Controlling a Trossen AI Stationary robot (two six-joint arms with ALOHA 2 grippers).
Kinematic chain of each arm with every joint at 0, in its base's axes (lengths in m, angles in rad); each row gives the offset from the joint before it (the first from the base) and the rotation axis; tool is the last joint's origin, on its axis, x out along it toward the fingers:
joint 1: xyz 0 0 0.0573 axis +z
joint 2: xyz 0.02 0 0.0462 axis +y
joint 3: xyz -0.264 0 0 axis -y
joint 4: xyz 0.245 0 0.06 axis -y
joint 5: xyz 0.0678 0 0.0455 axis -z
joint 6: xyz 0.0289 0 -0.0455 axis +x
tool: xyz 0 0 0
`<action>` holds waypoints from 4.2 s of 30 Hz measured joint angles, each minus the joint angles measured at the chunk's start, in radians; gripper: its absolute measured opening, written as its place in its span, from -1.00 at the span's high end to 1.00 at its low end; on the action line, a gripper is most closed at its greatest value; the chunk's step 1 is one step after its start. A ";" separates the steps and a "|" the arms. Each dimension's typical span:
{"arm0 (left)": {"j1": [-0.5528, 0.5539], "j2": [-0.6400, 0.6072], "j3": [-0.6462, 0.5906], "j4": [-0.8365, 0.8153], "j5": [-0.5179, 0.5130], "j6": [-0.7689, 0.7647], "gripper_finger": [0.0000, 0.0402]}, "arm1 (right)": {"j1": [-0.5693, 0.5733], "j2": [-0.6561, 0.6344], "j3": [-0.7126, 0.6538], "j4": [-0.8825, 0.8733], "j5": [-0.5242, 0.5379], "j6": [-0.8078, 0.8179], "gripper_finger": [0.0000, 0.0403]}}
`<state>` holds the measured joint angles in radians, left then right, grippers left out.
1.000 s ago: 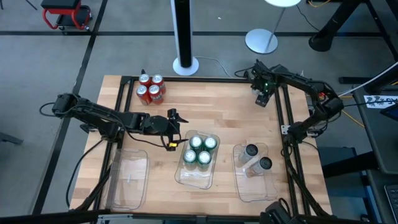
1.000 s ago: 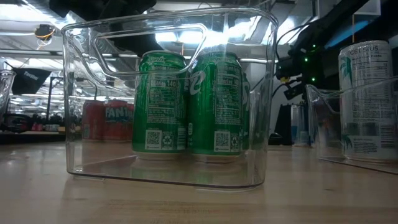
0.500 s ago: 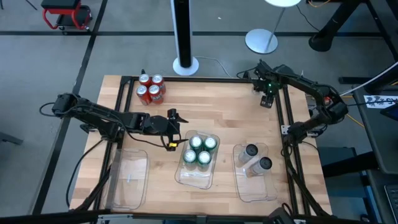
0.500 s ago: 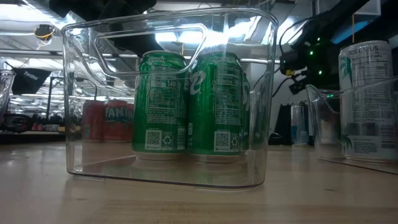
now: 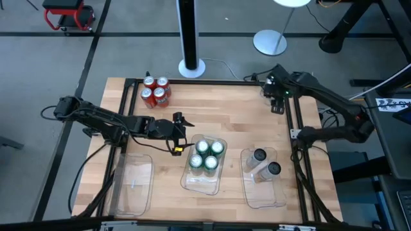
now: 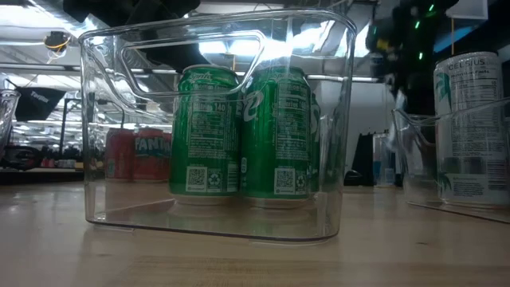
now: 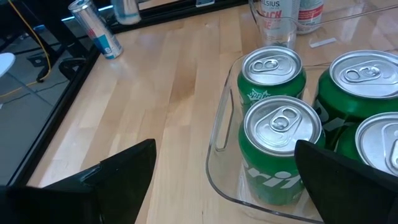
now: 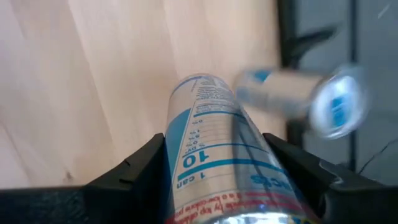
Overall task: Sort soda cans
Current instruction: Put the blue soda can into the right transparent bin
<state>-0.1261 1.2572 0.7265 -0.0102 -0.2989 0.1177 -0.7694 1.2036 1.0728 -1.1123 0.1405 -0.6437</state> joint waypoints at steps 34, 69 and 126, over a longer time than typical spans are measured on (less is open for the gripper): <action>0.001 0.000 0.000 0.000 0.000 -0.006 -0.85 | 1.059 0.020 0.234 0.304 0.036 0.253 -0.14; 0.001 0.000 0.000 -0.008 0.000 -0.029 -0.85 | 1.352 0.310 0.284 -0.103 -0.030 0.765 -0.14; 0.000 0.000 0.000 -0.009 0.000 -0.048 -0.85 | 1.335 0.528 0.670 -0.421 0.247 0.513 -0.47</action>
<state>-0.1257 1.2575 0.7265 -0.0189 -0.2989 0.0696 0.5658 1.7320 1.7430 -1.5332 0.3871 -0.1309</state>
